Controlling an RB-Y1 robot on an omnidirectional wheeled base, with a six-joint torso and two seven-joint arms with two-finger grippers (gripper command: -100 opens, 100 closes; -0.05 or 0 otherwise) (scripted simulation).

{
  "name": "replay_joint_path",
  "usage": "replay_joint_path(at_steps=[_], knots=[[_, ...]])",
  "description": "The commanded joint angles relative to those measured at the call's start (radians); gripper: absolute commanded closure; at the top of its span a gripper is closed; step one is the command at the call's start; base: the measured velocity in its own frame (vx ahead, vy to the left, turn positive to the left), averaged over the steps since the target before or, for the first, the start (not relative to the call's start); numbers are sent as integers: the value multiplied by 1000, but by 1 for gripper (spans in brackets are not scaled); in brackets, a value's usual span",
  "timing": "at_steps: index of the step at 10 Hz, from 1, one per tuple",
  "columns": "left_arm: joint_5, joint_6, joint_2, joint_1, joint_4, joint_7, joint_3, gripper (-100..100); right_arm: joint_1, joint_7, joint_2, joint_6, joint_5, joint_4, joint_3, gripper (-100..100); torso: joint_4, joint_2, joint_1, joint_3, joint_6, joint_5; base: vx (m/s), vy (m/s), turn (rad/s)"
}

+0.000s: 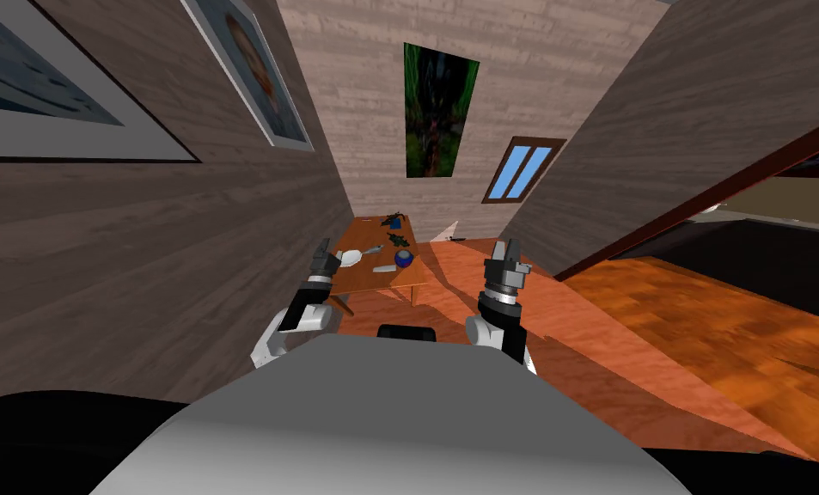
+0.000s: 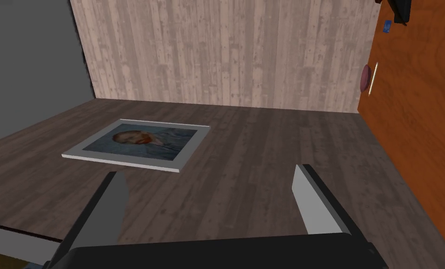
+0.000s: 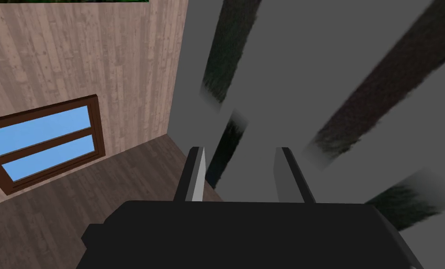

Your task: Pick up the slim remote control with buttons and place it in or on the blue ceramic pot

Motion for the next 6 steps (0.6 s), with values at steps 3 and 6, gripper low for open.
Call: replay_joint_path(at_steps=[3,6], knots=[[22,98,51,-56,102,12,44,-100,0,0,0,0,0,0,0,0,0,0,0,0,-1,0,-110,150,-199],[44,171,90,-103,188,22,81,-100,0,0,0,0,0,0,0,0,0,-1,-1,0,-1,0,-110,129,-230]])
